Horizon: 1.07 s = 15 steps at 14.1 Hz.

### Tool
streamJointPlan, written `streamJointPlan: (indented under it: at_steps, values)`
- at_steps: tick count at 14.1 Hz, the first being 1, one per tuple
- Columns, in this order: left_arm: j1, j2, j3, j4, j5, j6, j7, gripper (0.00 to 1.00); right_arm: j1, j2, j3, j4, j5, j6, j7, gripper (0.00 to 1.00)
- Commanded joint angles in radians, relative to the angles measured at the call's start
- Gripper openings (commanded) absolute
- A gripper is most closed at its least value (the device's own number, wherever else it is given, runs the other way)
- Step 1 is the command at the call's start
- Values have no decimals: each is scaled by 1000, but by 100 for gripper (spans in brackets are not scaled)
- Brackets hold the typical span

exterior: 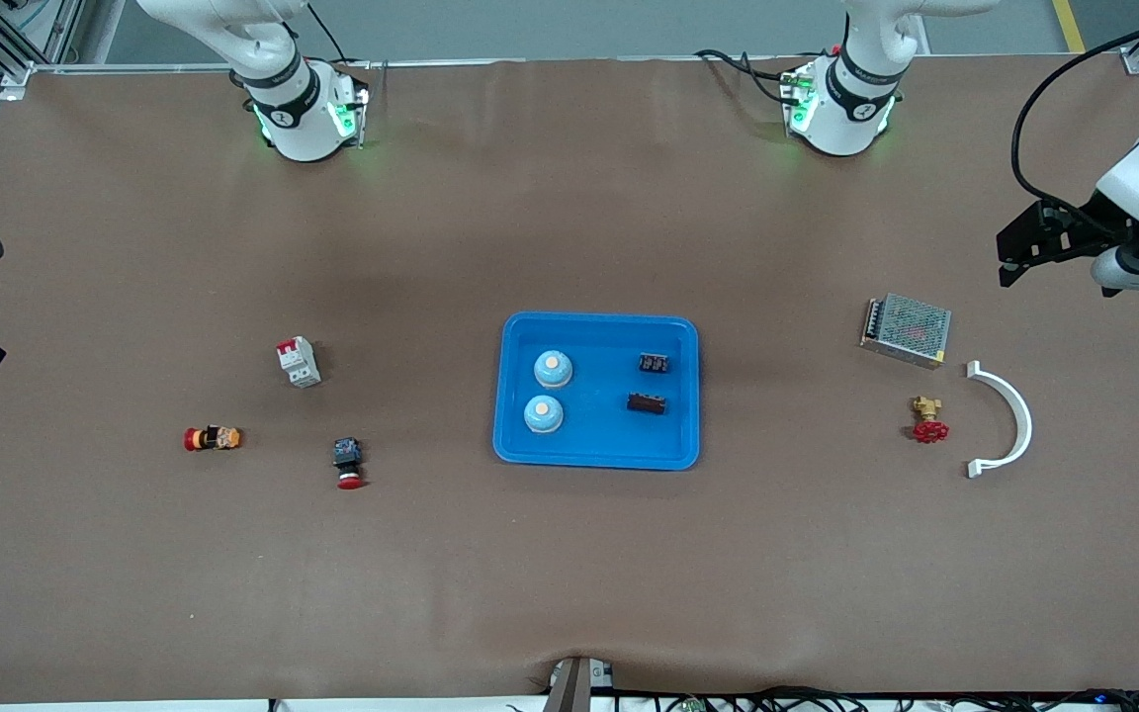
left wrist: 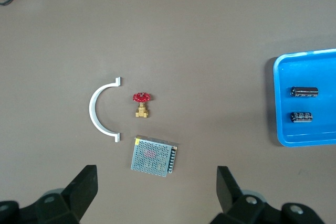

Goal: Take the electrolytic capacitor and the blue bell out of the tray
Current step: 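Reach the left gripper toward the capacitors while the right gripper reaches the bells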

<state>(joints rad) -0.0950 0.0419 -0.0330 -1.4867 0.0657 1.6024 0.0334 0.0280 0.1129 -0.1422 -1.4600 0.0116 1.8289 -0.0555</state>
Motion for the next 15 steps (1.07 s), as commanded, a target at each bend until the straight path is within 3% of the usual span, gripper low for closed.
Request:
streamJointPlan:
  at_steps: [1,7,13,15]
  values:
    - [11,39,1,12,-33,-16,-27,100,-10,7,7,18,-9,-11,2,100]
    - [11,84,4,0,-56,-12,-41,100,-10,7,7,18,-9,-11,2,100]
    - [17,118,4,-108,-118,65,-61,100,-2,10,9,13,-7,-13,3,100]
    - [8,142,1,-127,-161,85,-171,100,-13,13,10,10,1,-13,-1,100]
